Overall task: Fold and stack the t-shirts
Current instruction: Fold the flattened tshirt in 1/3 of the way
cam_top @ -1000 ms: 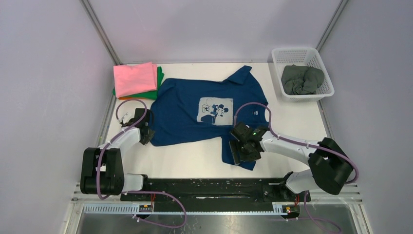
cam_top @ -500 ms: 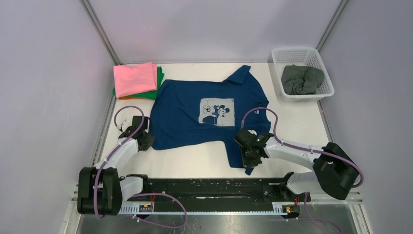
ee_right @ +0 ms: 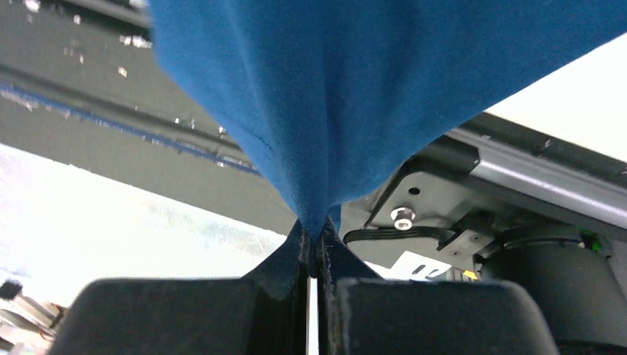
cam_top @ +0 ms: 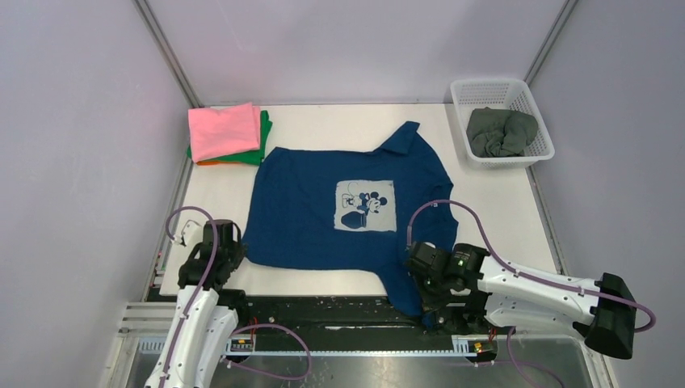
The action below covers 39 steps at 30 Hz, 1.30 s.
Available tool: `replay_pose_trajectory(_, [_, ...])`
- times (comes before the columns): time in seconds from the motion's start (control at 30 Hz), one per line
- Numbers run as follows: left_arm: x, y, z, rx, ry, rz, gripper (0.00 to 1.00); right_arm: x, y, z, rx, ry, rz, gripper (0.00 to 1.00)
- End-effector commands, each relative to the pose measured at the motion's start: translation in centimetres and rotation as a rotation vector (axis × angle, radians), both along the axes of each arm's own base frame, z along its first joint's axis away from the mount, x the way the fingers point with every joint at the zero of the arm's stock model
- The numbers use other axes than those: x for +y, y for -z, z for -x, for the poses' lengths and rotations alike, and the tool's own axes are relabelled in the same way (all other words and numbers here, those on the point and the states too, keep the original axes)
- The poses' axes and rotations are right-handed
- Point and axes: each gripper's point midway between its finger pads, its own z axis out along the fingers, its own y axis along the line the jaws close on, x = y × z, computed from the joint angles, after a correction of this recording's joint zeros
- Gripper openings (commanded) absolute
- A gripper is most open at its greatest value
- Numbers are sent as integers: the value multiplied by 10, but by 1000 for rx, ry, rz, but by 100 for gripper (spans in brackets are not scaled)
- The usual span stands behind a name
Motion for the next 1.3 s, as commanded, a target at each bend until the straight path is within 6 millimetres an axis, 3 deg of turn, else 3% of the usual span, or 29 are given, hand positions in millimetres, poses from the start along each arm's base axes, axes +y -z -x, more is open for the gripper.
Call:
replay_pose_trajectory(0.0, [0,9,13,48,-26,12,0,0,-9,27,91,-21,-19,0])
replay_pose_trajectory(0.13, [1,1,8,38,-22,2,0,-1,-11,9,1,-16,16,0])
replay_pose_trajectory(0.33, [-3,-11,-9,15,28,-3,0,13,-35,-31,-115,7,-29,0])
replay_pose_trajectory(0.57, [-10,-24,-40,-46,38,28,0,10,-67,-102,-312,68,0,0])
replay_pose_trajectory(0.7, [-4,-30,-54,-32,10,-4,0,10,-79,-131,-362,105,23,0])
replay_pose_trajectory(0.97, [-6,-29,-90,-5,-5,5,0,3,-91,-181,-430,203,21,0])
replay_pose_trajectory(1.27, [4,-30,-120,31,-53,-44,0,5,-83,-233,-412,237,36,0])
